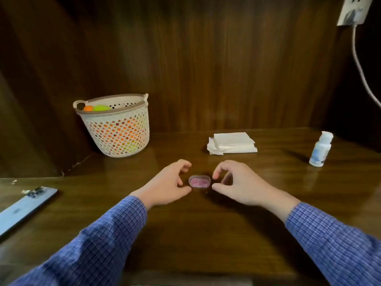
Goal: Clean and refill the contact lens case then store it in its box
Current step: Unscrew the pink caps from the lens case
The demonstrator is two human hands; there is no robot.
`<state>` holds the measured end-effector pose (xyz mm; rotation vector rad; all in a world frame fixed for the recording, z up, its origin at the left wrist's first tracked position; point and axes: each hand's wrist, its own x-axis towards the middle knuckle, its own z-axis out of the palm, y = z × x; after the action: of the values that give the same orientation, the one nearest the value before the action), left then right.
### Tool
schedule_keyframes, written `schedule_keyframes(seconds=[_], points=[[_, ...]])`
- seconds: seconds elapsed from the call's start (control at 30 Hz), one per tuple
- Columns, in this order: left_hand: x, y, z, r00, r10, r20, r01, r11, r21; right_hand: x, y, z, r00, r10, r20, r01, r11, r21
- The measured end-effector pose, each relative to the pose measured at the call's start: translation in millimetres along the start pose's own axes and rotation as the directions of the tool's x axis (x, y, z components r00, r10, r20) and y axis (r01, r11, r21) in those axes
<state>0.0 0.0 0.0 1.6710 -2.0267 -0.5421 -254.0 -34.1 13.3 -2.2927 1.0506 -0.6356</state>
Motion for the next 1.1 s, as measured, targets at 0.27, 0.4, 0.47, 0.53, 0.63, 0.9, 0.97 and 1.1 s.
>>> schedule_keyframes(seconds=[0.27, 0.4, 0.47, 0.53, 0.63, 0.9, 0.97, 1.1], points=[[29.6, -0.3, 19.2, 0.992, 0.126, 0.005, -0.124, 0.983, -0.136, 24.9, 20.4, 14.0, 0.996, -0.091, 0.010, 0.092, 0.989, -0.119], [31.4, 4.5, 27.4, 0.986, 0.157, -0.051, -0.163, 0.977, -0.138, 23.8, 26.2, 11.1, 0.993, -0.118, 0.006, 0.117, 0.972, -0.202], [29.0, 6.8, 29.1, 0.983, 0.167, -0.078, -0.176, 0.974, -0.143, 22.7, 25.2, 8.1, 0.991, -0.132, 0.014, 0.131, 0.961, -0.243], [27.5, 7.8, 29.7, 0.983, 0.154, -0.101, -0.170, 0.971, -0.168, 21.9, 22.4, 8.2, 0.990, -0.143, 0.010, 0.139, 0.948, -0.286], [26.7, 9.1, 31.0, 0.983, 0.124, -0.133, -0.149, 0.968, -0.203, 20.0, 17.0, 11.2, 0.984, -0.178, -0.018, 0.161, 0.924, -0.347], [25.2, 9.0, 30.0, 0.983, 0.067, -0.171, -0.120, 0.938, -0.326, 13.5, 3.2, 13.7, 0.976, -0.208, -0.058, 0.176, 0.921, -0.348], [24.5, 9.0, 29.8, 0.986, 0.054, -0.160, -0.107, 0.933, -0.343, 12.3, 1.2, 14.5, 0.978, -0.205, -0.045, 0.176, 0.915, -0.363], [24.9, 8.8, 28.8, 0.989, 0.038, -0.143, -0.088, 0.929, -0.360, 11.9, -1.2, 17.1, 0.975, -0.219, -0.034, 0.186, 0.891, -0.413]])
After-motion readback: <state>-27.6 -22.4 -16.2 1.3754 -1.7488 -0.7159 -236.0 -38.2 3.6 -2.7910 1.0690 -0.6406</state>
